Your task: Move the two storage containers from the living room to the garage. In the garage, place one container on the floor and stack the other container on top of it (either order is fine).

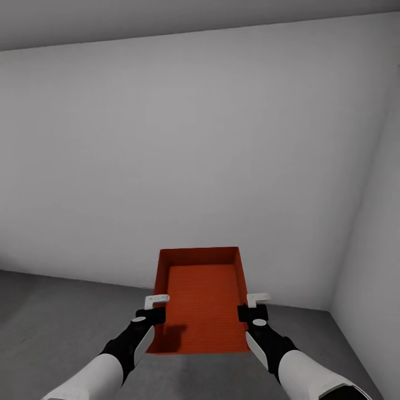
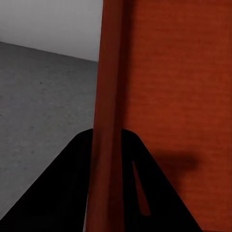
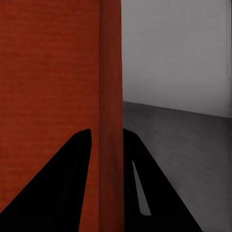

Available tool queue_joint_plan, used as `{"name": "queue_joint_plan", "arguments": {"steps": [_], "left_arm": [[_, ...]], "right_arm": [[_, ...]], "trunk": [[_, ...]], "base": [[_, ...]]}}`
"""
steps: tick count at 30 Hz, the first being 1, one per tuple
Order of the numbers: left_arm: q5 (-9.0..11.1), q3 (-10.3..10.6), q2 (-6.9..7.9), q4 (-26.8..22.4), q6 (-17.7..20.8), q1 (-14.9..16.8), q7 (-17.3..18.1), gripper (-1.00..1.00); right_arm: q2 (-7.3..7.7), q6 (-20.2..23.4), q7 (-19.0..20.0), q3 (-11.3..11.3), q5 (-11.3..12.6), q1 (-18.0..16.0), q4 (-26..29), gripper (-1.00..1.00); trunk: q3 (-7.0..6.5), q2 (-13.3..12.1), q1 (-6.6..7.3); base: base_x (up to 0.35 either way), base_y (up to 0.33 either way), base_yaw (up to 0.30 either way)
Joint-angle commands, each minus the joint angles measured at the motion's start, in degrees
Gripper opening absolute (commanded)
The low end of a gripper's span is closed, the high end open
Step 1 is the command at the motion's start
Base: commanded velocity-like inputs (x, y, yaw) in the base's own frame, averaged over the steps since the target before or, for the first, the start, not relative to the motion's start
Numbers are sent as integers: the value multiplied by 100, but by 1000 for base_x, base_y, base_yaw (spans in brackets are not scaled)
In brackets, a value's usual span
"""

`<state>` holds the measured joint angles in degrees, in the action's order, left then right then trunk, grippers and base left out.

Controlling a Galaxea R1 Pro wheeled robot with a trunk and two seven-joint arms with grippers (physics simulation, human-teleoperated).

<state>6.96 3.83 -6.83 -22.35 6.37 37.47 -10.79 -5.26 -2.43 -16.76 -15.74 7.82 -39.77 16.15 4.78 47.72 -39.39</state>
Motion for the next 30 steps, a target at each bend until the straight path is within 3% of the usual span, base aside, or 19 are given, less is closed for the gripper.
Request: {"name": "queue_joint_plan", "arguments": {"steps": [1, 11, 18, 23, 24, 25, 30], "left_arm": [[16, 0, 86, -7, 40, -3, -512, -100], [16, 2, 86, -6, 40, -5, -512, -100], [15, 2, 86, -1, 40, -5, -512, -100], [16, 3, 88, 2, 40, -8, -512, -100], [35, 3, 37, 25, 40, -4, -67, -100], [47, 16, 58, 28, 40, -4, -47, -100], [68, 48, 53, 36, 40, -7, -41, -100]], "right_arm": [[10, -34, -143, 275, -34, -14, 10, -100], [8, -28, -143, 276, -27, -14, 10, -100], [12, -24, -143, 278, -26, -14, 10, -100], [15, -24, -143, 282, -26, -14, 18, -100], [7, -44, -72, -45, 116, -14, 16, -100], [3, -51, -79, -184, 202, -14, 11, -100], [-7, -53, -69, -377, 405, -14, -37, -100]], "trunk": [[9, 7, -1], [9, 7, -1], [9, 7, -1], [9, 7, -1], [10, 8, -1], [10, 8, -1], [10, 8, -1]], "base": [[0, 0, -202], [0, 0, -206], [18, 0, -36], [245, 0, -2], [0, 0, 0], [0, 0, 0], [0, 0, 0]]}}
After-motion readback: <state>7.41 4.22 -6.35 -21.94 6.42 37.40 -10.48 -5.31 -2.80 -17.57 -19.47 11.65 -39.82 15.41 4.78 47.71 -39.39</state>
